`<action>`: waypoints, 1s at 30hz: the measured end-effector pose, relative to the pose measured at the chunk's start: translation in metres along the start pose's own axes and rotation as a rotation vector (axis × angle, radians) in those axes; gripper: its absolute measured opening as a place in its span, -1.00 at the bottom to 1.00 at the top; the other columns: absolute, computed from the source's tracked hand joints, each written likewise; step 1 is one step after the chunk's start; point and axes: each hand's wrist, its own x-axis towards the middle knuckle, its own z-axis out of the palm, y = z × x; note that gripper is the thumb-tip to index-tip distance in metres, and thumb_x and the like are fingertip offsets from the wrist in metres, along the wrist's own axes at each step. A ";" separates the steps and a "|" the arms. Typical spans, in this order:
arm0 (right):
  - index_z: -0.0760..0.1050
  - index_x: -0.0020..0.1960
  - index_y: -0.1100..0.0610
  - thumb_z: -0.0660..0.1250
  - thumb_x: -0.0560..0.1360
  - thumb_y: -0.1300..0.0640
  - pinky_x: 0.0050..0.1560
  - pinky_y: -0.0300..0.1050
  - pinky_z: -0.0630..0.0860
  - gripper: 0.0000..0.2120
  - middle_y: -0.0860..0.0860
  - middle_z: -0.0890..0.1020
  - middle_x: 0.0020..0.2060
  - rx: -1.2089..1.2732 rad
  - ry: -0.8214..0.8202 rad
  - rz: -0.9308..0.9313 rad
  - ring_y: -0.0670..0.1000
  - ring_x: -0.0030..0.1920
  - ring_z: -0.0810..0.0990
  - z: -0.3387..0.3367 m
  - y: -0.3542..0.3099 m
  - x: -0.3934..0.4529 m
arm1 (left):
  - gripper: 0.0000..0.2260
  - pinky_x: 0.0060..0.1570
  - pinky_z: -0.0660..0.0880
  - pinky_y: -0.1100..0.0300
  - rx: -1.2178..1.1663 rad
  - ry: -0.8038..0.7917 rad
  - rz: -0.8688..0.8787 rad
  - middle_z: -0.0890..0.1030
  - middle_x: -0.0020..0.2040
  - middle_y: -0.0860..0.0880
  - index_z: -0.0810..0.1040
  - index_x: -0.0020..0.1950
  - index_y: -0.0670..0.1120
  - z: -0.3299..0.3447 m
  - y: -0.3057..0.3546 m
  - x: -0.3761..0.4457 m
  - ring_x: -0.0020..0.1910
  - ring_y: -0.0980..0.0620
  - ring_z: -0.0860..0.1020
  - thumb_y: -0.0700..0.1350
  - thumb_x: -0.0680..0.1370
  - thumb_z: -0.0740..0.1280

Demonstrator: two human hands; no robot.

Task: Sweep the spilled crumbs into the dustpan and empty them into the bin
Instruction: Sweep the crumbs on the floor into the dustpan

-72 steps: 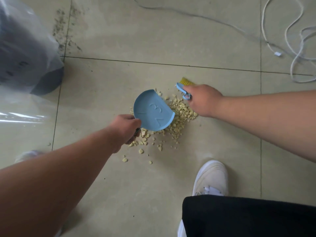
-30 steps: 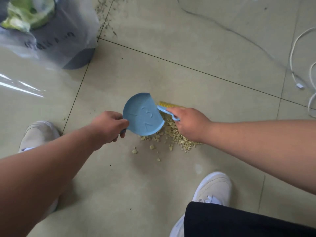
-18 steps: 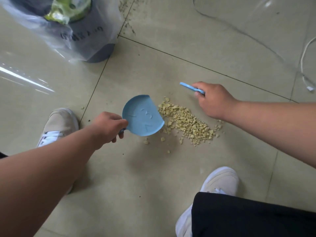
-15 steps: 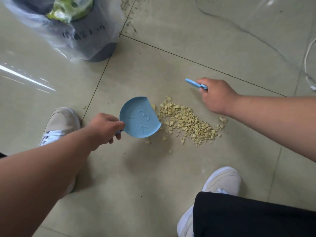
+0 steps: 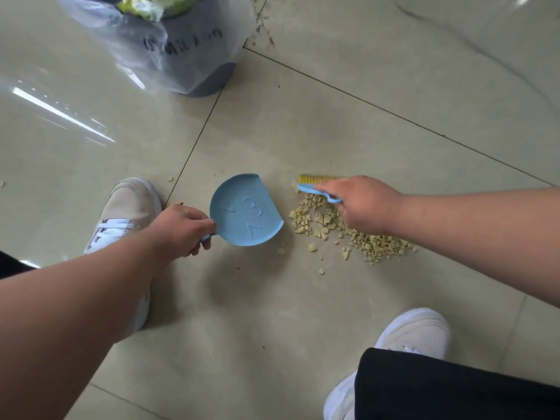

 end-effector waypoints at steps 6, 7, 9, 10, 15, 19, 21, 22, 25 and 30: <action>0.45 0.48 -0.07 0.22 0.66 0.14 -0.19 -0.11 0.38 -0.60 0.08 0.65 -0.06 0.037 0.036 0.000 0.01 -0.28 0.48 -0.010 -0.007 -0.001 | -0.76 -0.36 0.41 0.16 -0.054 0.005 0.005 0.60 -0.44 -0.21 0.67 -0.33 -0.22 -0.001 -0.006 -0.006 -0.51 -0.04 0.44 -0.19 0.52 0.39; 0.46 0.46 -0.05 0.22 0.67 0.14 -0.19 -0.12 0.37 -0.62 0.05 0.62 -0.09 0.040 0.065 0.006 0.02 -0.29 0.47 -0.017 -0.010 -0.001 | -0.76 -0.37 0.40 0.16 -0.070 0.009 -0.003 0.61 -0.41 -0.23 0.67 -0.36 -0.18 -0.004 -0.009 -0.007 -0.48 -0.06 0.45 -0.19 0.51 0.39; 0.47 0.46 -0.01 0.22 0.67 0.15 -0.16 -0.17 0.33 -0.63 0.05 0.61 -0.07 0.050 0.115 0.023 0.05 -0.24 0.47 -0.030 -0.016 0.001 | -0.74 -0.38 0.38 0.17 -0.101 0.012 -0.025 0.63 -0.38 -0.22 0.65 -0.41 -0.15 -0.011 -0.016 -0.010 -0.45 -0.08 0.45 -0.21 0.50 0.39; 0.47 0.46 -0.01 0.22 0.67 0.14 -0.14 -0.20 0.33 -0.63 0.06 0.61 -0.04 0.069 0.141 0.032 0.04 -0.22 0.48 -0.034 -0.019 0.002 | -0.73 -0.39 0.36 0.18 -0.109 0.012 -0.035 0.63 -0.39 -0.20 0.65 -0.41 -0.15 -0.014 -0.020 -0.011 -0.46 -0.07 0.44 -0.23 0.50 0.39; 0.49 0.45 -0.05 0.23 0.68 0.09 -0.28 -0.24 0.36 -0.64 0.03 0.64 -0.03 0.141 0.194 0.059 -0.05 -0.29 0.52 -0.038 -0.032 0.006 | -0.79 -0.40 0.34 0.20 -0.146 0.054 -0.070 0.62 -0.40 -0.17 0.67 -0.32 -0.23 -0.031 -0.036 -0.015 -0.50 -0.07 0.41 -0.26 0.52 0.40; 0.47 0.47 -0.03 0.22 0.68 0.10 -0.29 -0.26 0.34 -0.63 0.03 0.60 -0.05 0.116 0.181 0.036 -0.14 -0.31 0.47 -0.042 -0.050 0.012 | -0.83 -0.37 0.37 0.18 -0.192 0.071 -0.078 0.63 -0.35 -0.16 0.69 -0.19 -0.29 -0.052 -0.036 -0.020 -0.46 -0.07 0.42 -0.22 0.53 0.41; 0.49 0.46 -0.03 0.22 0.66 0.16 -0.13 -0.23 0.35 -0.61 0.09 0.65 0.02 0.062 0.161 0.012 0.02 -0.22 0.53 -0.043 -0.061 0.020 | -0.81 -0.37 0.37 0.18 -0.186 0.083 -0.058 0.59 -0.45 -0.07 0.67 -0.24 -0.26 -0.059 -0.033 -0.026 -0.49 -0.04 0.41 -0.21 0.54 0.40; 0.49 0.46 -0.03 0.21 0.65 0.20 -0.07 -0.21 0.37 -0.59 0.11 0.67 0.09 0.028 0.141 -0.004 0.09 -0.10 0.58 -0.042 -0.065 0.024 | -0.79 -0.37 0.37 0.18 -0.172 0.088 -0.050 0.56 -0.51 -0.03 0.65 -0.27 -0.25 -0.060 -0.032 -0.029 -0.51 -0.02 0.41 -0.21 0.54 0.40; 0.49 0.47 -0.05 0.21 0.58 0.27 0.13 -0.07 0.52 -0.50 0.12 0.64 0.25 -0.052 0.078 -0.019 0.21 0.18 0.59 -0.033 -0.070 0.036 | -0.77 -0.36 0.38 0.19 -0.129 0.063 -0.045 0.55 -0.54 0.00 0.63 -0.32 -0.22 -0.049 -0.033 -0.032 -0.51 0.00 0.41 -0.19 0.53 0.39; 0.49 0.47 -0.06 0.23 0.51 0.32 0.27 0.03 0.52 -0.42 0.07 0.61 0.33 -0.058 -0.022 0.039 0.20 0.29 0.58 -0.008 -0.061 0.030 | -0.75 -0.34 0.34 0.18 -0.082 -0.006 -0.056 0.55 -0.52 -0.06 0.62 -0.37 -0.18 -0.027 -0.036 -0.022 -0.47 -0.06 0.39 -0.17 0.51 0.38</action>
